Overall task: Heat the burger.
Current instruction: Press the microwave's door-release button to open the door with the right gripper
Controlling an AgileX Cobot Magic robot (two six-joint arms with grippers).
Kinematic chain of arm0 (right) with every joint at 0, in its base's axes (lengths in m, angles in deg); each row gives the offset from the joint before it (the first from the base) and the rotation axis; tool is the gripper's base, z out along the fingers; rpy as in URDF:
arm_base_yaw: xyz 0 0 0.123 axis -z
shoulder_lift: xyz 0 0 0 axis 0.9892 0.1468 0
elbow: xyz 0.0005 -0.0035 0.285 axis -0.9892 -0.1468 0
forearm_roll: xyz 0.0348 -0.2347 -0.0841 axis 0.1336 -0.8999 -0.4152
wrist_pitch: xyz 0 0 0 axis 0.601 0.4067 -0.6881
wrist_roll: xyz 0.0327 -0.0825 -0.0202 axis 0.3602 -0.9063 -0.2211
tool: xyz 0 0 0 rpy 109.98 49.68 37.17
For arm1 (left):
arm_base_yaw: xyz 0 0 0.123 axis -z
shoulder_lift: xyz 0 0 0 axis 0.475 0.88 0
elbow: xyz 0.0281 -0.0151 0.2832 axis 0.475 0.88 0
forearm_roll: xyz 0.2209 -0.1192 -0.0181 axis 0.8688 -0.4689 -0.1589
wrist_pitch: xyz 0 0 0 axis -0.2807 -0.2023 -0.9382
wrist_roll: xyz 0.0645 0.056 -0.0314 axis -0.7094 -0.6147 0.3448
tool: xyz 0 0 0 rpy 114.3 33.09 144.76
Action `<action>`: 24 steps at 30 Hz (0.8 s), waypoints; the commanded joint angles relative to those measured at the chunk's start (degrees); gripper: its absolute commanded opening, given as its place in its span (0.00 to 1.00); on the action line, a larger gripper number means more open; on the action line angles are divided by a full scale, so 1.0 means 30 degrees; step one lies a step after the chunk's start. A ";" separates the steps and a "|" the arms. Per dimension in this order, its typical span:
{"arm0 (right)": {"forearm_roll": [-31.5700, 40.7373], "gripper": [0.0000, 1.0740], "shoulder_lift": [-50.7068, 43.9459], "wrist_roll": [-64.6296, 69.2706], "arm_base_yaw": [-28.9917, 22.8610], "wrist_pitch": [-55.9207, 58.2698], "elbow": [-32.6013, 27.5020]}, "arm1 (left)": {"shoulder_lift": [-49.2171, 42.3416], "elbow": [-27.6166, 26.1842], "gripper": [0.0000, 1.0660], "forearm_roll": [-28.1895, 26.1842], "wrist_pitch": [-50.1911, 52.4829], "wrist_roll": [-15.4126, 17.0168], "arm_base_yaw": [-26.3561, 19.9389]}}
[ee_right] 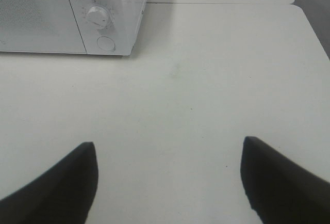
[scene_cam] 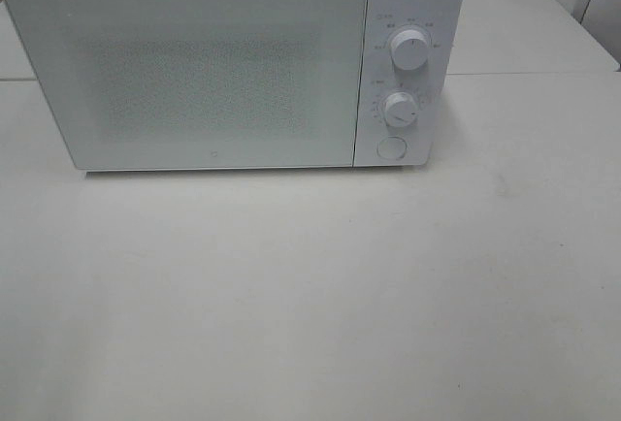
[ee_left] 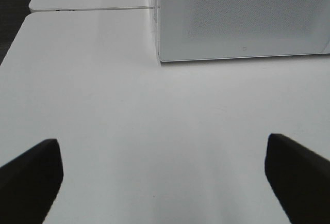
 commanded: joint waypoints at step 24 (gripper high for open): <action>0.0057 0.70 -0.0497 0.0000 0.0134 0.0019 -0.0038 | -0.0344 0.0076 0.93 -0.0115 0.0229 0.0095 -0.0076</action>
